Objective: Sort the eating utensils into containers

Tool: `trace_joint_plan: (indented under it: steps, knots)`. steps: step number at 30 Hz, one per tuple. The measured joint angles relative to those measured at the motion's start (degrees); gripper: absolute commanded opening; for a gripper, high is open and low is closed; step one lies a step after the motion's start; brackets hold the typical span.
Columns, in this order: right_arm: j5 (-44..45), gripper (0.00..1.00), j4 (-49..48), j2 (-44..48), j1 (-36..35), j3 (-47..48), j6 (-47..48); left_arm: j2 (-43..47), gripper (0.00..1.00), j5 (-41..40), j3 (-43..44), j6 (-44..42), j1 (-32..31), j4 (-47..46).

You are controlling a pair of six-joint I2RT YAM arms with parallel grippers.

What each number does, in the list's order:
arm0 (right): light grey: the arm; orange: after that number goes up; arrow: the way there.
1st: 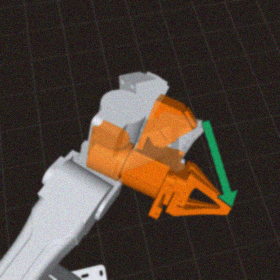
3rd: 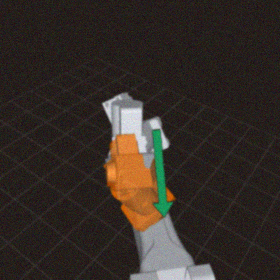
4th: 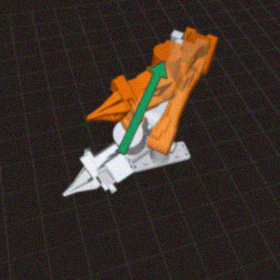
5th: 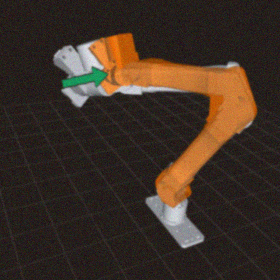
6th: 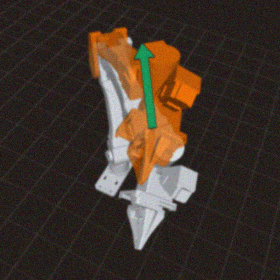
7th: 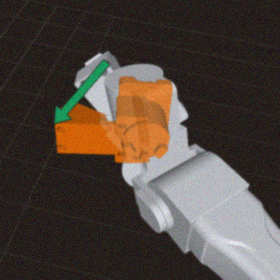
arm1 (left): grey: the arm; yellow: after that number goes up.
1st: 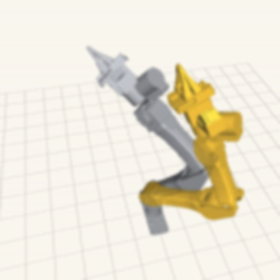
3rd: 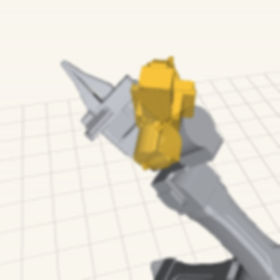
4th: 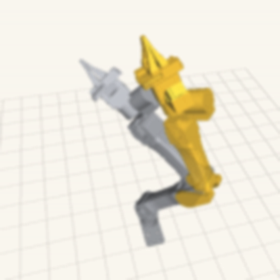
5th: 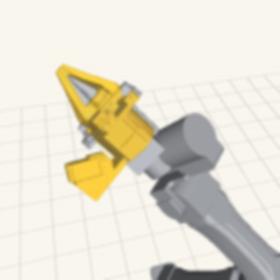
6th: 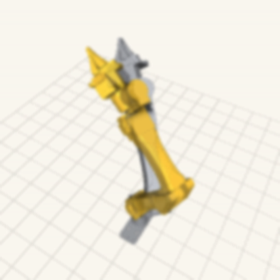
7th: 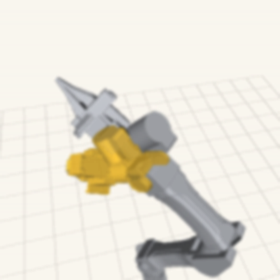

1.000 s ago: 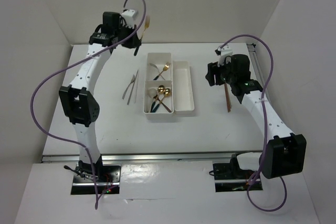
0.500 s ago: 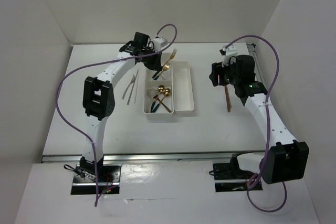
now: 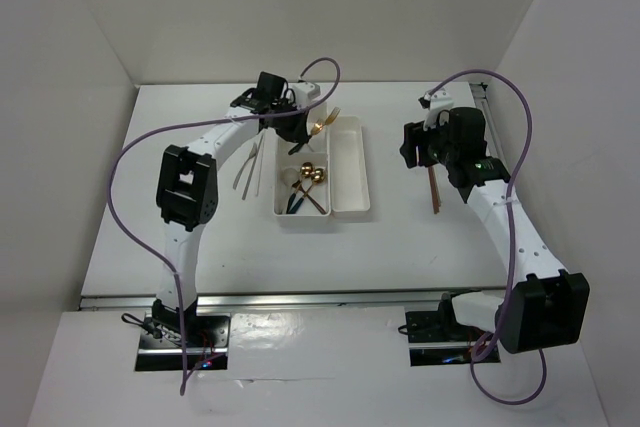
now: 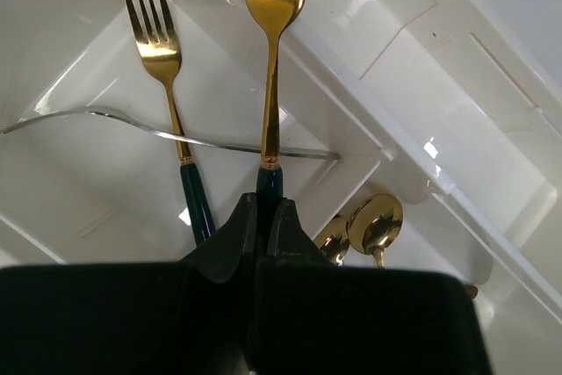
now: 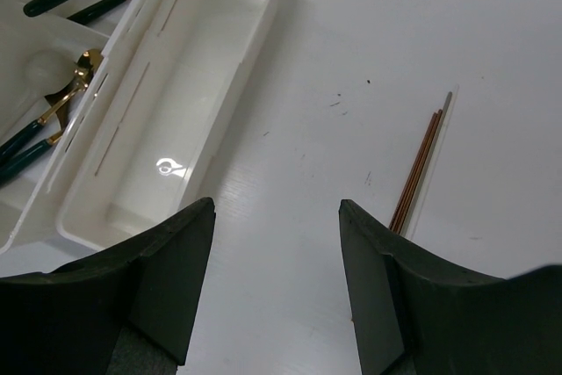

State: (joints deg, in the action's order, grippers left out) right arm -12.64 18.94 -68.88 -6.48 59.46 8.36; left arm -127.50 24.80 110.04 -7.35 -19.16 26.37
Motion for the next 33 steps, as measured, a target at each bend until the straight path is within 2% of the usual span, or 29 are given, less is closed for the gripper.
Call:
trace_joint_plan:
  steps: [16, 17, 18, 19, 22, 27, 33]
  knots:
    - [0.0, 0.66, 0.4, 0.1, 0.0, -0.7, -0.2, 0.1, 0.02, -5.9, -1.7, 1.5, 1.9, -2.5]
    - [0.0, 0.68, 0.4, 0.1, 0.0, -0.7, -0.2, 0.1, 0.10, -6.2, -1.7, 1.5, 1.9, -2.5]
    - [0.0, 0.74, 0.4, 0.2, 0.0, -0.7, -0.2, 0.0, 0.28, -6.6, -1.7, 1.6, 1.9, -2.4]
    - [0.0, 0.74, 0.4, 0.3, 0.0, -0.9, -0.3, 0.0, 0.39, -7.1, -1.7, 1.7, 1.9, -2.4]
    - [0.2, 0.75, 0.5, 0.4, 0.0, -1.1, -0.3, 0.0, 0.61, -8.3, -1.6, 1.8, 1.7, -2.3]
    - [1.1, 0.74, 0.4, 0.7, 0.0, -2.6, 0.3, 0.9, 0.66, -8.4, -3.1, 3.6, 1.7, -4.4]
    - [3.2, 0.59, -0.5, 0.7, 0.3, -5.6, 2.2, 8.9, 0.66, -8.2, -6.8, 9.4, 1.7, -4.6]
